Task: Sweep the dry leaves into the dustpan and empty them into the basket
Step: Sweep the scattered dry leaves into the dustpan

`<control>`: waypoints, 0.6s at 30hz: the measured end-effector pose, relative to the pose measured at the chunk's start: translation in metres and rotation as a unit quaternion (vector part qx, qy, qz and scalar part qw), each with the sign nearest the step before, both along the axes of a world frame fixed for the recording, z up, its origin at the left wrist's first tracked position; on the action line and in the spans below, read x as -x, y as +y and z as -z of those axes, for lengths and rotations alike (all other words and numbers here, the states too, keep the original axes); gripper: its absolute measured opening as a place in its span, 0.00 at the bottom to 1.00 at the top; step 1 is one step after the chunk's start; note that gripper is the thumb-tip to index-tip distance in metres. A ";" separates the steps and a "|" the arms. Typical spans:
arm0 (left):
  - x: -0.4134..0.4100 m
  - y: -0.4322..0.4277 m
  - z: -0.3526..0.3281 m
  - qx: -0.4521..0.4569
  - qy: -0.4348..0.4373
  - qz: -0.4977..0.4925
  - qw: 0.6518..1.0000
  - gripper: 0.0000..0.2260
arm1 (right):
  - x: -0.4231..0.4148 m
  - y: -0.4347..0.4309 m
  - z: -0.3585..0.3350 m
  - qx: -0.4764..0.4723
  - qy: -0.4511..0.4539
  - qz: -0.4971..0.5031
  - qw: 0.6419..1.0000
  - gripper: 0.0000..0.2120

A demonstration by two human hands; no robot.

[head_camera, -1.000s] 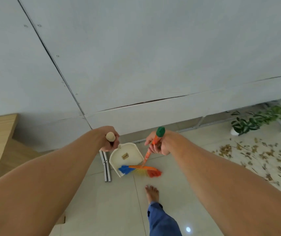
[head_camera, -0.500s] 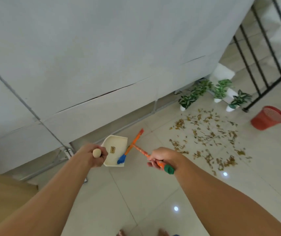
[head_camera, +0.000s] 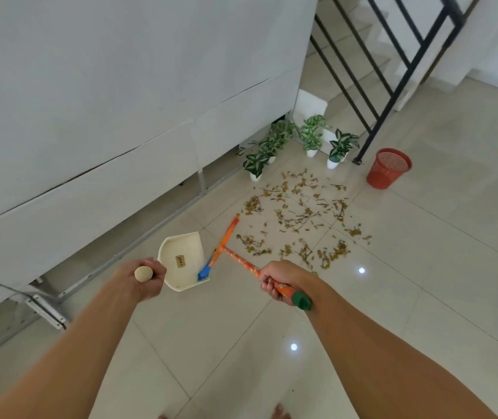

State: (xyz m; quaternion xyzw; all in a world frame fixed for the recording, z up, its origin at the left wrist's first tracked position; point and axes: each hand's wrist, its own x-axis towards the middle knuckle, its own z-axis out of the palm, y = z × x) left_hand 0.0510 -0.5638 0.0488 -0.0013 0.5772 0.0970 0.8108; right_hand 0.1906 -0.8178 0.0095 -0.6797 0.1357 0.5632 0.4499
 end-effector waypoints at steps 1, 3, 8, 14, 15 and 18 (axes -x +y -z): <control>-0.010 -0.015 0.000 -0.002 0.003 0.005 1.000 0.07 | -0.011 -0.017 -0.001 -0.004 0.005 0.006 1.000 0.05; -0.029 -0.044 0.003 -0.005 0.002 0.009 1.000 0.08 | -0.035 -0.047 0.001 -0.008 0.009 0.006 1.000 0.05; -0.063 -0.088 0.013 -0.001 0.002 0.004 1.000 0.08 | -0.078 -0.090 0.008 -0.006 0.011 0.000 1.000 0.05; -0.095 -0.103 0.030 0.000 0.004 0.000 1.000 0.07 | -0.118 -0.097 0.024 0.002 0.005 -0.018 1.000 0.06; -0.102 -0.101 0.033 -0.001 0.006 0.001 1.000 0.07 | -0.125 -0.095 0.026 0.006 0.005 -0.021 1.000 0.07; -0.125 -0.093 0.043 -0.002 0.015 0.001 1.000 0.08 | -0.145 -0.087 0.032 0.017 -0.002 -0.039 0.999 0.10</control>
